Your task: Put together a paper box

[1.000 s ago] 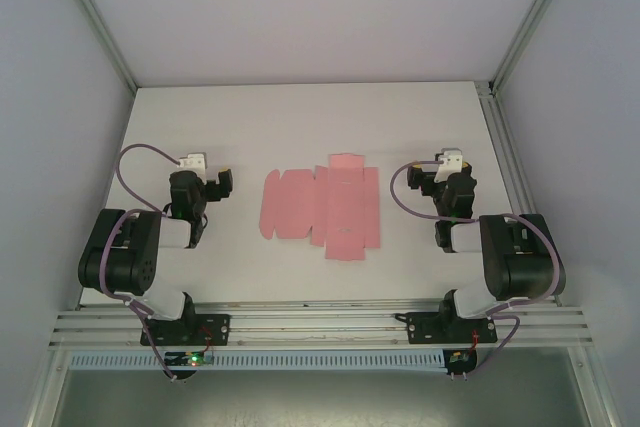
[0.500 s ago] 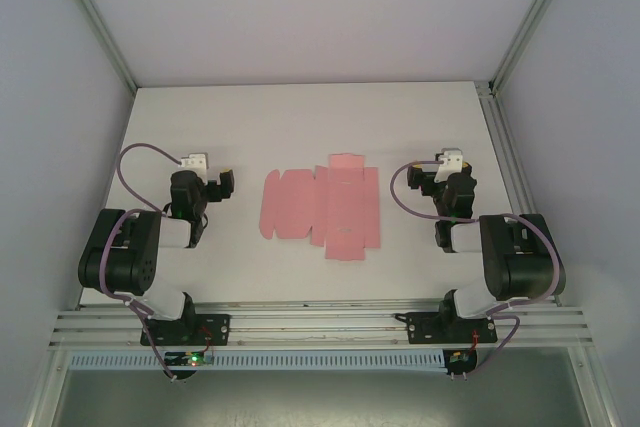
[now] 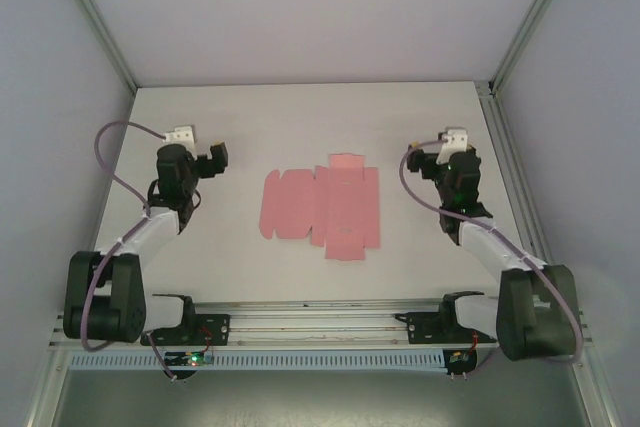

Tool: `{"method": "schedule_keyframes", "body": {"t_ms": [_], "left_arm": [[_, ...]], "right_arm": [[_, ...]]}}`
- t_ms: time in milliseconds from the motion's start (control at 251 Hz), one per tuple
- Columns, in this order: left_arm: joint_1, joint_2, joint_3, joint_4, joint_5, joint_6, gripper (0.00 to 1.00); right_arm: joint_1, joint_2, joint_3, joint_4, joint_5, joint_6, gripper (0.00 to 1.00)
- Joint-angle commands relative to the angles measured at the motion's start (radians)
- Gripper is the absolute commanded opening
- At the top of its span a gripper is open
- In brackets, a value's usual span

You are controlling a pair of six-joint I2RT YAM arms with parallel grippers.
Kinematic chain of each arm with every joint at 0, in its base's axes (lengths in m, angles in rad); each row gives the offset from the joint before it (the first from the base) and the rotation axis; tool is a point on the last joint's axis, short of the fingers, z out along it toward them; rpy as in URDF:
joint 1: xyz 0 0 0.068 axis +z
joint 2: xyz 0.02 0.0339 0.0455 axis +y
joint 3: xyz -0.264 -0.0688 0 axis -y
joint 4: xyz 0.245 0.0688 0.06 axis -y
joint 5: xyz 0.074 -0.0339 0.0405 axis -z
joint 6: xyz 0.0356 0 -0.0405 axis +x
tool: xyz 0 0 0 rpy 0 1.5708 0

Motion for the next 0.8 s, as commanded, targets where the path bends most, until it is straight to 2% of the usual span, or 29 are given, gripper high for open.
{"method": "schedule_keyframes", "body": {"t_ms": [0,80,200,395,487,623,798], "left_arm": [[-0.004,-0.013,0.119,-0.315,0.107,-0.194,1.0],[-0.024,0.013,0.166,-0.405,0.208,-0.279,1.0],[-0.081,0.053,0.173,-0.447,0.293,-0.373,1.0],[-0.143,0.188,0.259,-0.656,0.437,-0.401,1.0],[-0.157,0.242,0.263,-0.65,0.536,-0.409,1.0],[-0.167,0.307,0.283,-0.694,0.539,-0.39,0.99],[-0.19,0.373,0.295,-0.708,0.631,-0.406,0.96]], "right_arm": [[0.081,-0.003,0.14,-0.46,0.045,0.184,0.94],[0.133,0.032,0.183,-0.569,-0.032,0.27,0.88],[0.221,0.125,0.191,-0.571,-0.093,0.36,0.79],[0.335,0.371,0.284,-0.551,-0.215,0.383,0.63],[0.355,0.466,0.348,-0.597,-0.216,0.377,0.6],[0.35,0.574,0.381,-0.64,-0.162,0.402,0.57],[0.322,0.64,0.363,-0.651,-0.179,0.422,0.53]]}}
